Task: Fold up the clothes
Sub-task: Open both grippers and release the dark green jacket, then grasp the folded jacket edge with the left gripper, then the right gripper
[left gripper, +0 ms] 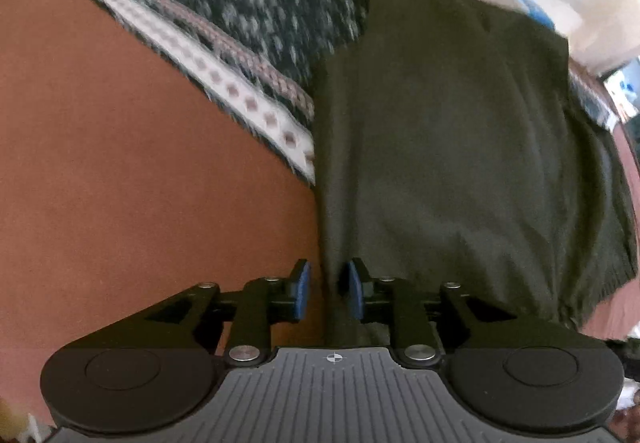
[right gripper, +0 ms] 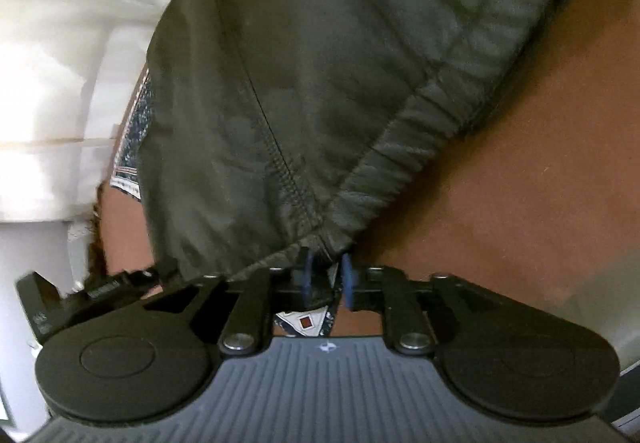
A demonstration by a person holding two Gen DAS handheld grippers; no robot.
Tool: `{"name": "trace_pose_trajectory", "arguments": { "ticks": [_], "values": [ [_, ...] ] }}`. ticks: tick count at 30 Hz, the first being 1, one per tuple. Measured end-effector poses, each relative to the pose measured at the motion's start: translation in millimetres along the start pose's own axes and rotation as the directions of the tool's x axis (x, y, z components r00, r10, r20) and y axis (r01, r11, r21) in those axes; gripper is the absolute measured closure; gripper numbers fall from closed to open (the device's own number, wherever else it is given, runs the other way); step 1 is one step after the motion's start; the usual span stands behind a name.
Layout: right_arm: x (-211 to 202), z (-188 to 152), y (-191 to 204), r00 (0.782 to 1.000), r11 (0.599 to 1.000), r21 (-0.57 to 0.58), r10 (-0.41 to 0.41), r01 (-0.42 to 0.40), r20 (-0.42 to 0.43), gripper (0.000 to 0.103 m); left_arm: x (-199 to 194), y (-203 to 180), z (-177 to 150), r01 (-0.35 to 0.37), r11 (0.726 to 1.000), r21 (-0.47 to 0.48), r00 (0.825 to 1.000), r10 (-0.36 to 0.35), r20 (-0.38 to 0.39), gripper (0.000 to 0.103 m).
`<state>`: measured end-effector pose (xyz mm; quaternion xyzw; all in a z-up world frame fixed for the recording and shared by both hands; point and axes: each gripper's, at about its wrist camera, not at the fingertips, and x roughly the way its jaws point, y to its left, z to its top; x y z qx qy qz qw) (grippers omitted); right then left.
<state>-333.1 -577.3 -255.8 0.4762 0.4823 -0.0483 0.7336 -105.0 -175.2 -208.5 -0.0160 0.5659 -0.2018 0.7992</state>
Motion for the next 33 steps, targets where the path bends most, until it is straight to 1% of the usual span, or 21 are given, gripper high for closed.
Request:
{"name": "trace_pose_trajectory", "arguments": {
  "ticks": [2, 4, 5, 7, 9, 10, 12, 13, 15, 17, 18, 21, 22, 23, 24, 25, 27, 29, 31, 32, 33],
  "values": [
    [-18, 1, 11, 0.999, 0.997, -0.075, 0.010, -0.007, 0.031, 0.076, -13, -8, 14, 0.027, 0.999, 0.040, 0.999, -0.028, 0.034, 0.064],
    [-32, 4, 21, 0.997, 0.993, -0.113, -0.013, 0.022, 0.077, 0.075, -23, -21, 31, 0.062, 0.994, 0.091, 0.996, -0.068, 0.065, 0.060],
    [-40, 8, 23, 0.993, 0.991, -0.123, -0.033, 0.047, 0.117, 0.075, -23, -31, 41, 0.082, 0.990, 0.114, 0.993, -0.091, 0.074, 0.060],
    [-58, 12, 22, 0.975, 0.988, -0.114, -0.083, 0.108, 0.208, 0.075, -18, -50, 64, 0.135, 0.977, 0.164, 0.985, -0.150, 0.082, 0.057],
    [-76, 13, 18, 0.947, 0.979, -0.093, -0.148, 0.181, 0.286, 0.075, -7, -74, 85, 0.191, 0.958, 0.215, 0.975, -0.211, 0.075, 0.057],
    [-83, 14, 17, 0.929, 0.972, -0.086, -0.178, 0.217, 0.323, 0.074, 1, -88, 94, 0.205, 0.950, 0.235, 0.972, -0.225, 0.062, 0.057],
    [-91, 12, 15, 0.895, 0.954, -0.083, -0.238, 0.289, 0.378, 0.070, 12, -118, 108, 0.232, 0.928, 0.292, 0.966, -0.256, 0.045, 0.056],
    [-95, 12, 12, 0.877, 0.943, -0.080, -0.267, 0.324, 0.399, 0.067, 17, -133, 114, 0.244, 0.913, 0.327, 0.962, -0.271, 0.039, 0.054],
    [-94, 13, 2, 0.852, 0.922, -0.080, -0.315, 0.380, 0.418, 0.067, 30, -165, 124, 0.258, 0.885, 0.388, 0.957, -0.289, 0.022, 0.052],
    [-93, 15, -8, 0.826, 0.899, -0.078, -0.358, 0.431, 0.435, 0.067, 46, -194, 134, 0.257, 0.881, 0.397, 0.959, -0.284, 0.010, 0.050],
    [-92, 18, -15, 0.822, 0.895, -0.076, -0.367, 0.440, 0.436, 0.067, 54, -209, 139, 0.256, 0.880, 0.401, 0.960, -0.281, 0.004, 0.047],
    [-85, 33, -33, 0.814, 0.880, -0.086, -0.389, 0.466, 0.431, 0.067, 77, -254, 151, 0.233, 0.883, 0.407, 0.968, -0.252, -0.005, 0.046],
    [-82, 38, -38, 0.813, 0.876, -0.092, -0.394, 0.473, 0.428, 0.067, 84, -268, 153, 0.239, 0.884, 0.403, 0.967, -0.254, -0.018, 0.046],
    [-81, 43, -42, 0.815, 0.875, -0.104, -0.391, 0.474, 0.427, 0.067, 90, -284, 153, 0.254, 0.878, 0.406, 0.964, -0.263, -0.034, 0.046],
    [-80, 47, -46, 0.818, 0.873, -0.115, -0.388, 0.474, 0.425, 0.067, 96, -300, 153, 0.262, 0.867, 0.424, 0.962, -0.270, -0.042, 0.044],
    [-79, 51, -49, 0.820, 0.872, -0.126, -0.385, 0.474, 0.423, 0.066, 102, -317, 153, 0.270, 0.853, 0.446, 0.960, -0.277, -0.051, 0.042],
    [-78, 60, -57, 0.826, 0.869, -0.148, -0.377, 0.471, 0.419, 0.063, 113, -349, 150, 0.295, 0.796, 0.529, 0.950, -0.302, -0.076, 0.041],
    [-81, 64, -64, 0.844, 0.880, -0.168, -0.349, 0.445, 0.409, 0.059, 128, -377, 149, 0.354, 0.711, 0.607, 0.929, -0.342, -0.141, 0.041],
    [-83, 69, -72, 0.860, 0.889, -0.188, -0.320, 0.418, 0.398, 0.059, 149, -399, 150, 0.368, 0.644, 0.671, 0.926, -0.318, -0.202, 0.041],
    [-85, 71, -75, 0.868, 0.893, -0.198, -0.306, 0.404, 0.392, 0.059, 159, -407, 150, 0.352, 0.622, 0.699, 0.933, -0.288, -0.214, 0.041],
    [-86, 73, -79, 0.875, 0.897, -0.207, -0.292, 0.390, 0.386, 0.058, 168, -411, 150, 0.334, 0.610, 0.719, 0.941, -0.259, -0.217, 0.041]
  ]
}}
